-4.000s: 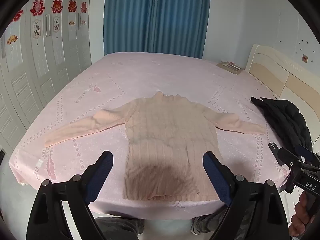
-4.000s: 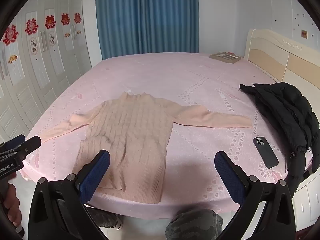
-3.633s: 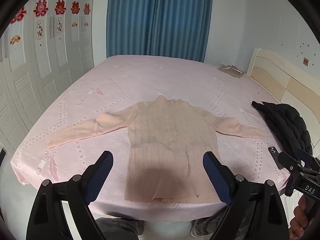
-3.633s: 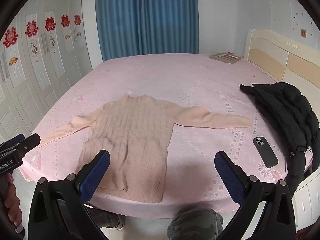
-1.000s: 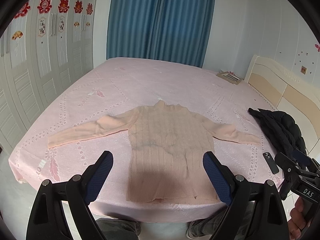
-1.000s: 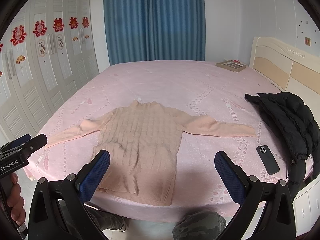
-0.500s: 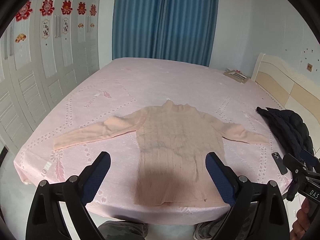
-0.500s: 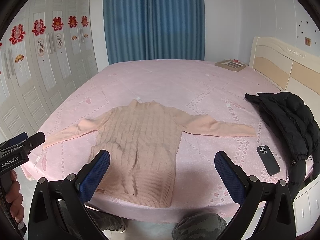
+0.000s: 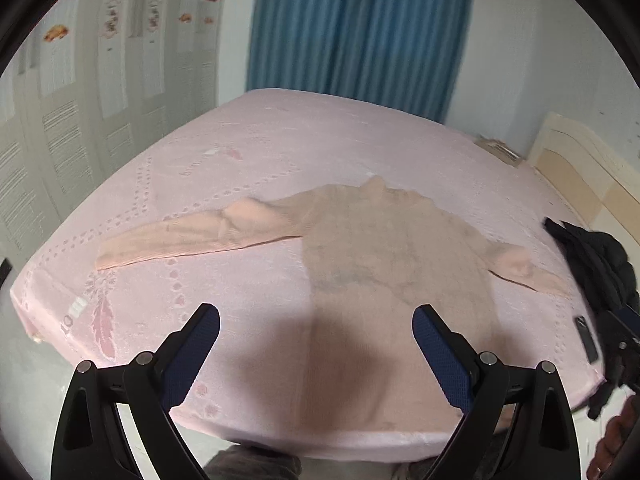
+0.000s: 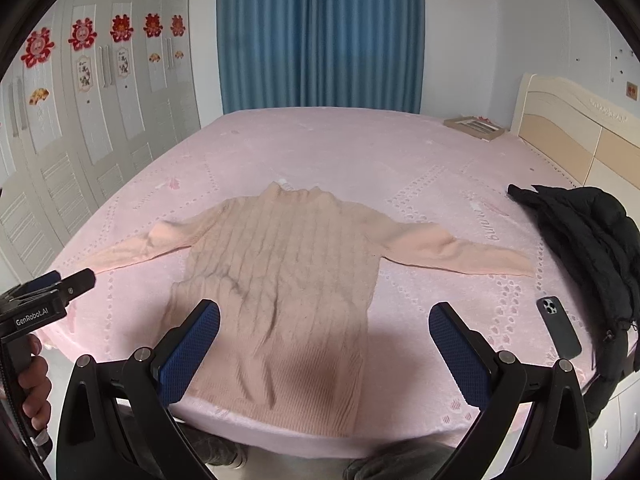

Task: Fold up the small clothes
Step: 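Reach the left tool to a sweater sleeve cuff and close on it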

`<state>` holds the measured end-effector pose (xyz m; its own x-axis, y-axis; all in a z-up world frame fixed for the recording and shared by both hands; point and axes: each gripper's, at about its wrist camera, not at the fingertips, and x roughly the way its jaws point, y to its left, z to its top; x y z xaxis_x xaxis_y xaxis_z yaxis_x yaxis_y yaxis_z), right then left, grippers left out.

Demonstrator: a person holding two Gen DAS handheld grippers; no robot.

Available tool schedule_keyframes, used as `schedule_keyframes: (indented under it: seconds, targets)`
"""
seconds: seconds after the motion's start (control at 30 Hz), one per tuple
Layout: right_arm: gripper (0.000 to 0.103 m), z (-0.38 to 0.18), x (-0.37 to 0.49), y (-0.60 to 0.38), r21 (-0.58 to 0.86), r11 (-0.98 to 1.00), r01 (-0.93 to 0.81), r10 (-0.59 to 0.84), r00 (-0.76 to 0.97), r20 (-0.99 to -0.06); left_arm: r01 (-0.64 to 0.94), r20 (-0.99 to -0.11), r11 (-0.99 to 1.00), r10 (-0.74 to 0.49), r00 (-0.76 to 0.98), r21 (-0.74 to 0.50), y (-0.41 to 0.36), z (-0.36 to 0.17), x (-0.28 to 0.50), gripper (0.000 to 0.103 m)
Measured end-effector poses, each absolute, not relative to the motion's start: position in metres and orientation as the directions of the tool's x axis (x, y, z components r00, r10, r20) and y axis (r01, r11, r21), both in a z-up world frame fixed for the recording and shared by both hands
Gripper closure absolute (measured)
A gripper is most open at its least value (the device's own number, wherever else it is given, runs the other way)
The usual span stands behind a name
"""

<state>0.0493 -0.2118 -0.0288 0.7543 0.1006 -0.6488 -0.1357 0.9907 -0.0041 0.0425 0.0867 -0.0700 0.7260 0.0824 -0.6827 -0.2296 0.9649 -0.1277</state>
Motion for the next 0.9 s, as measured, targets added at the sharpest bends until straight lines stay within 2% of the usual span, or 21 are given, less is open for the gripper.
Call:
schedule_keyframes:
  seconds: [0.2,0.27,0.33,0.43,0.57,0.67,0.77,0.83,0.9]
  targets:
    - [0.003,-0.069,0.085,-0.205,0.013,0.993,-0.119,0.096,0.727,-0.68,-0.329,-0.74,0.925,0.084,0.667,-0.192,0.139,-0.122,0.064,0.007]
    - [0.007,-0.082,0.098,-0.204,0.048,0.991,-0.123,0.121,0.696,-0.708,-0.352,-0.768,0.906,0.051,0.639,-0.233,0.161,-0.139,0.072,0.007]
    - [0.015,-0.097,0.115,-0.202,0.078,0.989,-0.126,0.142,0.659,-0.739,-0.4,-0.79,0.879,0.046,0.612,-0.259,0.187,-0.156,0.08,0.007]
    - [0.018,-0.115,0.133,-0.195,0.094,0.985,-0.143,0.164,0.633,-0.756,-0.43,-0.781,0.845,0.024,0.624,-0.318,0.224,-0.176,0.085,0.007]
    - [0.019,-0.131,0.155,-0.182,0.071,0.982,-0.175,0.167,0.627,-0.761,-0.486,-0.787,0.82,0.074,0.612,-0.302,0.269,-0.196,0.097,0.007]
    - [0.019,-0.141,0.173,-0.17,0.046,0.978,-0.205,0.167,0.63,-0.759,-0.545,-0.777,0.753,0.071,0.625,-0.369,0.31,-0.214,0.105,0.007]
    - [0.019,-0.151,0.192,-0.16,0.031,0.977,-0.209,0.159,0.627,-0.762,-0.592,-0.751,0.67,0.078,0.656,-0.448,0.346,-0.23,0.11,0.017]
    - [0.019,-0.156,0.207,-0.154,0.036,0.976,-0.214,0.164,0.619,-0.768,-0.612,-0.72,0.636,0.124,0.683,-0.471,0.364,-0.232,0.11,0.017]
    - [0.019,-0.16,0.22,-0.15,0.038,0.976,-0.216,0.166,0.617,-0.769,-0.632,-0.712,0.597,0.14,0.688,-0.494,0.373,-0.234,0.112,0.023]
